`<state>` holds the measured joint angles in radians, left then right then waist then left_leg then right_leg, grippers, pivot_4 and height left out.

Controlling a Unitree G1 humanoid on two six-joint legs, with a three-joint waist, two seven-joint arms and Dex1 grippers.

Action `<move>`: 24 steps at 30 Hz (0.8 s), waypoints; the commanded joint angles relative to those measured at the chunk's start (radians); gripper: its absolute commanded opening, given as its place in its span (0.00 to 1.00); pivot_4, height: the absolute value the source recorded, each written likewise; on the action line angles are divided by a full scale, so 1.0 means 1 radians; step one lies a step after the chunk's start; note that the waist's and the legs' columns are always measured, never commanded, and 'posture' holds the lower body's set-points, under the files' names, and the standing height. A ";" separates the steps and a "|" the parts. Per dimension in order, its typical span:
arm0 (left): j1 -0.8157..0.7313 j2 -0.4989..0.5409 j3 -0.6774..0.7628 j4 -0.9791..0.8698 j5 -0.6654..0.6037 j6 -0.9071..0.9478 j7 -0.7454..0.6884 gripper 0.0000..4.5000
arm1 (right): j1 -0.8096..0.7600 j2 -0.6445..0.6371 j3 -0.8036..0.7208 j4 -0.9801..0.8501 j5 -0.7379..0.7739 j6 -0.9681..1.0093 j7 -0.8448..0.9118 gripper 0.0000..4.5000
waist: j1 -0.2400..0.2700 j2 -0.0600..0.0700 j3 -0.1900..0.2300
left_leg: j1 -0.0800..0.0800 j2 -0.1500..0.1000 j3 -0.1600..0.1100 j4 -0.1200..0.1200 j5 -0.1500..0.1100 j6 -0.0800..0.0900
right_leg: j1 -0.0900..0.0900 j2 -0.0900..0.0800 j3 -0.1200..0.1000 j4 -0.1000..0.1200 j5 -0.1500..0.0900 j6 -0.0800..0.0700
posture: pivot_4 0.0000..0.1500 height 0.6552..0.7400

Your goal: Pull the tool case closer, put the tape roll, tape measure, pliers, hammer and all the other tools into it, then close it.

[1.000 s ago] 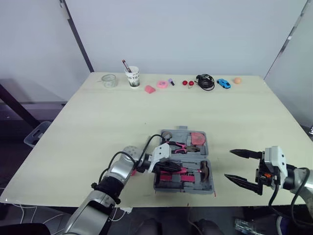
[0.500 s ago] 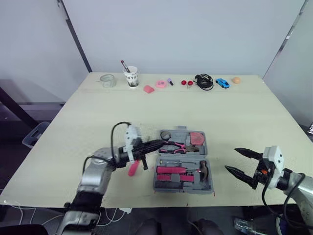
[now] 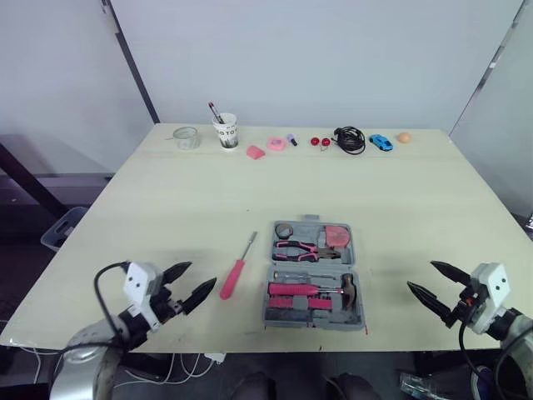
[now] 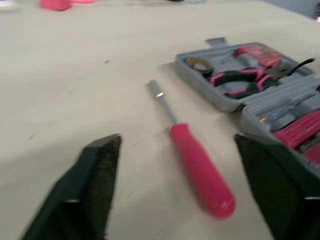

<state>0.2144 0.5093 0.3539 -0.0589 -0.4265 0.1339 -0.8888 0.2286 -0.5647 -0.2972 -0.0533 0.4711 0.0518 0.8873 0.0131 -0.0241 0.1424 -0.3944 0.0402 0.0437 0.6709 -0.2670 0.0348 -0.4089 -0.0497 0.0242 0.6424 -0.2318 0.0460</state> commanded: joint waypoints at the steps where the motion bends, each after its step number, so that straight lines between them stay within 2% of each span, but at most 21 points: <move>1: 0.064 0.010 0.052 -0.059 -0.024 -0.015 0.017 0.99 | 0.046 0.005 -0.054 -0.038 0.015 -0.029 -0.008 1.00 | 0.000 0.000 0.000 | 0.000 0.000 0.000 0.000 0.000 0.000 | 0.000 0.000 0.000 0.000 0.000 0.000 | 1.00 1.00; 5: 0.156 0.001 0.116 -0.098 -0.046 -0.009 0.051 0.99 | 0.128 0.011 -0.095 -0.055 0.022 -0.042 -0.013 1.00 | 0.000 0.000 0.000 | 0.000 0.001 0.001 0.000 0.000 0.000 | -0.001 0.000 0.000 0.000 0.000 0.000 | 1.00 1.00; 12: 0.253 -0.009 0.142 -0.138 -0.067 -0.009 0.066 0.99 | 0.227 0.035 -0.126 -0.095 0.029 -0.042 -0.023 1.00 | 0.000 0.000 -0.001 | 0.001 0.001 0.000 -0.001 0.000 0.000 | -0.001 -0.002 0.001 0.000 -0.001 0.000 | 1.00 1.00; 17: 0.243 -0.010 0.115 -0.163 -0.069 0.002 0.087 0.99 | 0.213 0.034 -0.107 -0.101 0.024 -0.044 -0.016 1.00 | 0.000 0.000 -0.001 | 0.001 0.001 0.001 -0.001 0.000 0.000 | -0.002 -0.003 0.001 0.000 -0.001 0.001 | 1.00 1.00; 24: 0.137 0.009 0.054 -0.216 -0.055 0.114 0.169 0.99 | 0.111 -0.047 -0.032 -0.192 0.100 0.015 0.137 1.00 | 0.000 0.000 -0.001 | 0.001 0.001 0.001 -0.001 0.000 0.000 | -0.001 -0.002 0.001 0.000 0.000 0.000 | 1.00 1.00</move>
<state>0.3544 0.5019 0.4086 -0.2294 -0.4756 0.2367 -0.7336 0.3436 -0.5913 -0.3323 -0.1946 0.5365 0.0532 0.9874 0.0129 -0.0238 0.1418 -0.3934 0.0407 0.0442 0.6701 -0.2671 0.0347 -0.4102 -0.0510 0.0249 0.6422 -0.2321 0.0462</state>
